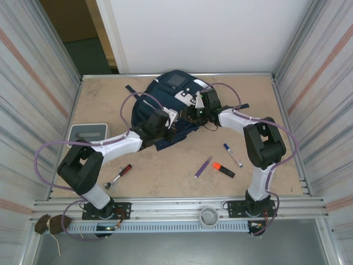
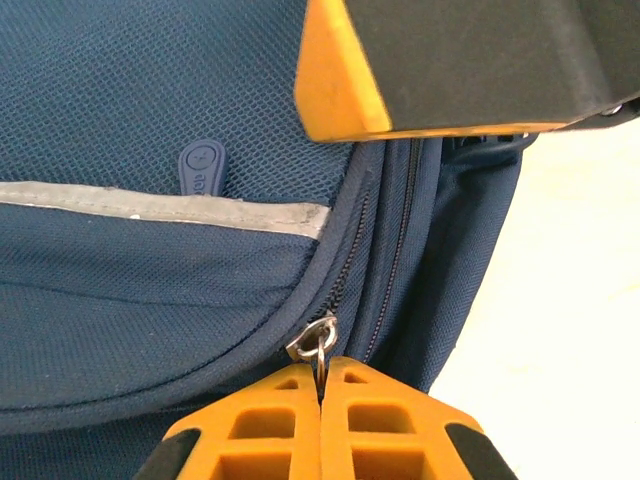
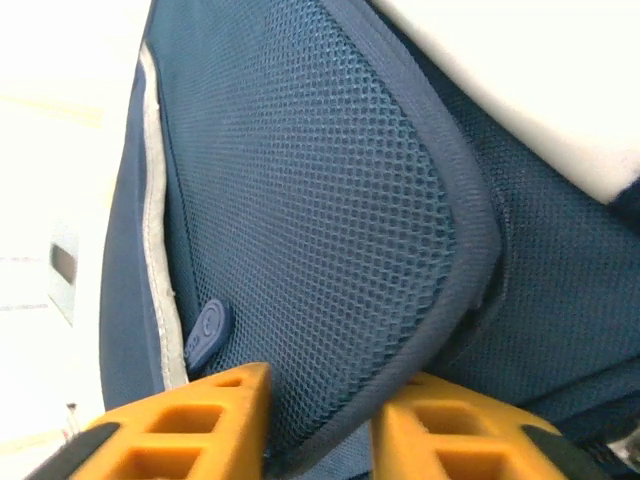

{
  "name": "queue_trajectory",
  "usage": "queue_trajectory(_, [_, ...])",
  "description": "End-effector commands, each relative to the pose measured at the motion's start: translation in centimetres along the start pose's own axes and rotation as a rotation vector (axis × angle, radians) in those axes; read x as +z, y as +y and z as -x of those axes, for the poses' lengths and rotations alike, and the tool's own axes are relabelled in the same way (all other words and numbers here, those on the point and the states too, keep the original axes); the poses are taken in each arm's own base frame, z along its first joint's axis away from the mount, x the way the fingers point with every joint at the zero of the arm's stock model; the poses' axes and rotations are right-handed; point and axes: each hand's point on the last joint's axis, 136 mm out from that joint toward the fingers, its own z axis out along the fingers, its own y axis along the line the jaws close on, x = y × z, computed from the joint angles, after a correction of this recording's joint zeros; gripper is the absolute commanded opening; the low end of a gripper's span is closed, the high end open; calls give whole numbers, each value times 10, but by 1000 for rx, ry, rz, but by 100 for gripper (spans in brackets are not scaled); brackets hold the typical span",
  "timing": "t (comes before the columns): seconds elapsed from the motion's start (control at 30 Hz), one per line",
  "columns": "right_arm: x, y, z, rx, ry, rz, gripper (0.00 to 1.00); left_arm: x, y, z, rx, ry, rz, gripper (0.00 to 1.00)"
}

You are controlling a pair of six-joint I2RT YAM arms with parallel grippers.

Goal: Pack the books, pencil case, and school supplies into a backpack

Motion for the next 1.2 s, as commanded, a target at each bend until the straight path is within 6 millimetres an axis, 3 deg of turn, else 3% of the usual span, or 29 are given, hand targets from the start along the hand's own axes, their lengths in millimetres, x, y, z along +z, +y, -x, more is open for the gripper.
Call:
queue_trajectory(0.0, [0, -11, 5, -35, -12, -70, 13, -3, 3, -3, 33, -7, 38, 0])
queue_trajectory(0.17, [-13, -23, 3, -63, -11, -107, 0, -9, 24, -11, 74, 15, 148, 0])
queue_trajectory(0.43, [-39, -33, 2, -110, 9, -129, 0, -24, 69, -20, 32, 31, 257, 0])
queue_trajectory(0.57, [-45, -30, 4, -113, 12, -103, 0, -28, 76, -20, 15, 26, 252, 0])
queue_trajectory(0.7, [-42, -23, 6, -114, 25, -68, 0, -25, 58, -16, 18, 12, 162, 0])
queue_trajectory(0.87, [-43, -19, 13, -115, 30, -53, 1, -18, 20, -7, 58, -2, 64, 0])
queue_trajectory(1.0, [-53, -20, 28, -102, 16, -52, 10, -11, -17, 1, 73, -17, -26, 0])
queue_trajectory(1.17, [-75, -22, 37, -108, -29, -78, 31, 0, -46, 11, 103, -23, -57, 0])
